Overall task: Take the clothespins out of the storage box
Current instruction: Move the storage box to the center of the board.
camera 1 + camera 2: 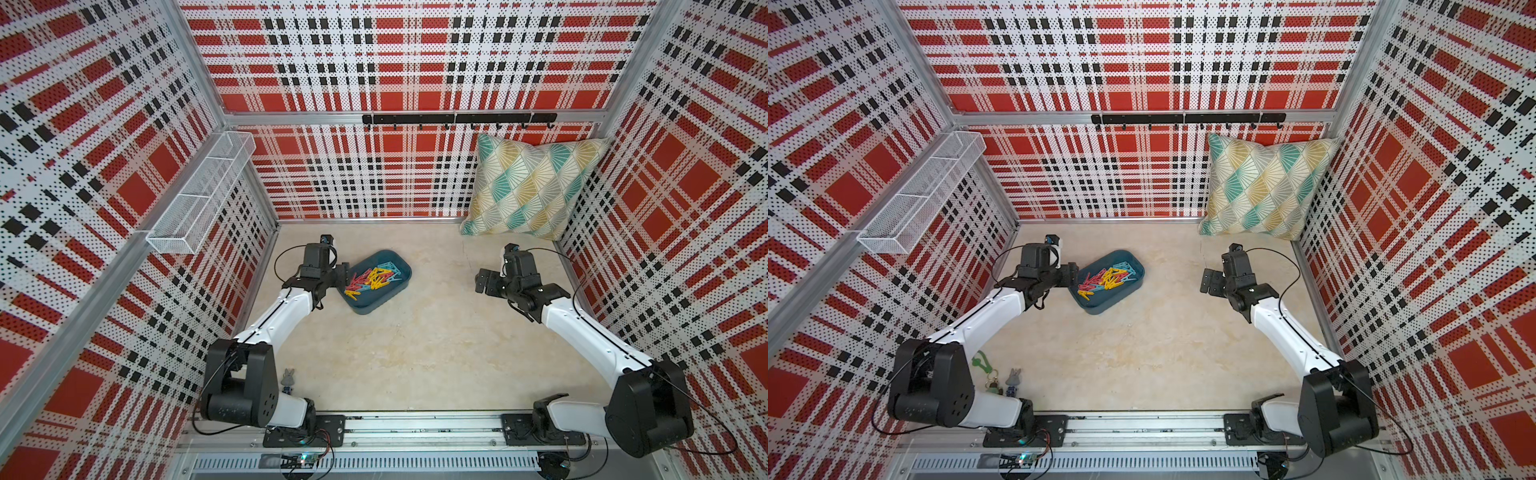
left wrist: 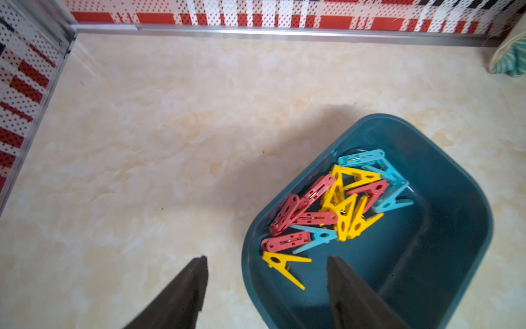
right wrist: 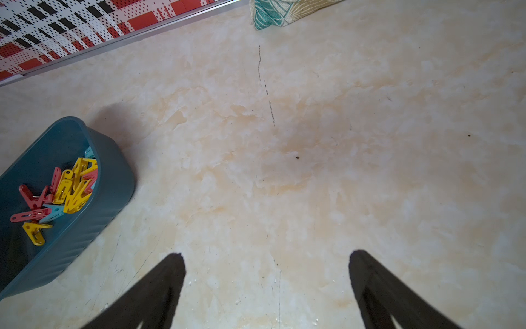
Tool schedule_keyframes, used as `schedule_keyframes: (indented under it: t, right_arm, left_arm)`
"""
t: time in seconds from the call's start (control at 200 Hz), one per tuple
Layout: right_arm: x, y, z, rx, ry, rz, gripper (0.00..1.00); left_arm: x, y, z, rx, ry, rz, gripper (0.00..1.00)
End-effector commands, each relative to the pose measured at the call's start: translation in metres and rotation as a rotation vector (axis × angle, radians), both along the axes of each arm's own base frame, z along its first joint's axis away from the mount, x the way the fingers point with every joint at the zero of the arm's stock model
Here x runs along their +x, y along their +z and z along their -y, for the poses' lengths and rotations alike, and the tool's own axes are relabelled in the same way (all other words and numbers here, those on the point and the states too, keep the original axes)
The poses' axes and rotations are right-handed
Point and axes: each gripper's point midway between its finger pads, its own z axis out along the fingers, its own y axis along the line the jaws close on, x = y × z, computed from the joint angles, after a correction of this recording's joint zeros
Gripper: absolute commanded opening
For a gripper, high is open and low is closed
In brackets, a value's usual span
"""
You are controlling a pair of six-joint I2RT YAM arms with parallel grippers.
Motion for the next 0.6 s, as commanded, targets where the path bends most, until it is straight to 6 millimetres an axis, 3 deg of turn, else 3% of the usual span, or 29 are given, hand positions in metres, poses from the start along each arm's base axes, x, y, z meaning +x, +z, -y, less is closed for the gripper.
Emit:
schedule_keyframes:
  t: [0.0,0.13,0.356,0.451,0.596]
  right_arm:
    - [0.004,0.005,-0.002,0.002,-0.003,0.021,0.97]
    - [0.001,0.006,0.001,-0.007,-0.008,0.025,0.97]
    - [-0.005,0.007,0.005,-0.022,-0.014,0.033,0.98]
    - [-0.006,0.009,0.007,-0.025,-0.018,0.038,0.98]
    - [-0.007,0.011,0.007,-0.030,-0.018,0.041,0.98]
  left_arm:
    - [0.000,-0.025,-0.009,0.025,0.043,-0.085,0.70]
    - [0.004,-0.043,-0.009,0.018,0.053,-0.151,0.66]
    - [0.018,-0.056,-0.012,0.026,0.081,-0.182,0.60]
    - [0.025,-0.063,-0.012,0.030,0.086,-0.198,0.49]
    - [0.034,-0.072,-0.009,0.028,0.087,-0.220,0.43]
